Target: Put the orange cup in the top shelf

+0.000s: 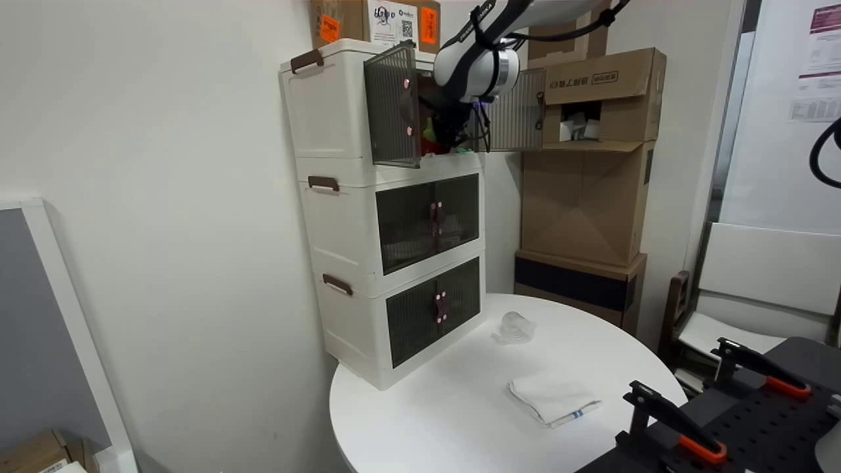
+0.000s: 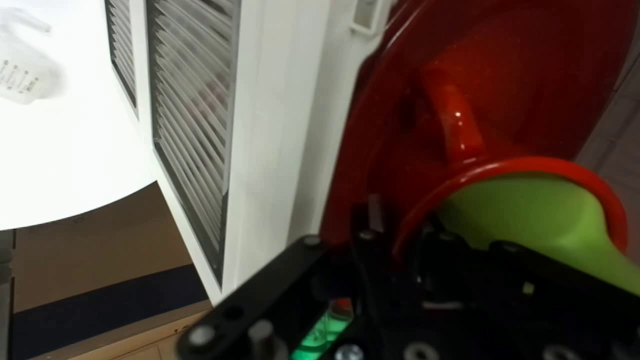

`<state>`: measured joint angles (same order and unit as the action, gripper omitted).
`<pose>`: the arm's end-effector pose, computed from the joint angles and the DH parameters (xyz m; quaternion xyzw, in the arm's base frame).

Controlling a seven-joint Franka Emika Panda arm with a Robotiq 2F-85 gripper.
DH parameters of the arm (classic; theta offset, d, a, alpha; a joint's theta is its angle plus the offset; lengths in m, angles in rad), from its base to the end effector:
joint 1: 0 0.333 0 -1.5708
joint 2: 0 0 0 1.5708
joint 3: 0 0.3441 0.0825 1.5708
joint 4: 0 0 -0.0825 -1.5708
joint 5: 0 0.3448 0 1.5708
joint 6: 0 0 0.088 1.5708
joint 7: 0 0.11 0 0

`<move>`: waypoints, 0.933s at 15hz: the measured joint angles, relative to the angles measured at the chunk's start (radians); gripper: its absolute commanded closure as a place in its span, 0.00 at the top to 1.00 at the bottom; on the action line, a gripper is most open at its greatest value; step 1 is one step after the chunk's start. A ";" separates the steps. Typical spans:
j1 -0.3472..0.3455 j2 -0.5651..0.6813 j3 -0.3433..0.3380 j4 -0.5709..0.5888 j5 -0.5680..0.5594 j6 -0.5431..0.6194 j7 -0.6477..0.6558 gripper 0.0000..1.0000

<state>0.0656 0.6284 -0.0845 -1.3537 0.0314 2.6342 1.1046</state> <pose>0.7545 0.0038 0.4678 -0.8041 0.5001 -0.2799 0.1580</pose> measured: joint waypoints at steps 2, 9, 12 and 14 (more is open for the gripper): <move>-0.002 0.018 0.000 0.022 0.003 -0.024 0.000 0.61; -0.002 0.034 0.006 0.078 0.012 -0.025 -0.001 1.00; -0.003 0.022 0.009 0.072 0.014 -0.024 -0.005 1.00; -0.002 0.006 0.009 0.053 0.014 -0.025 -0.006 1.00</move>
<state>0.0631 0.6339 -0.0754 -1.3005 0.0455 2.6091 1.0989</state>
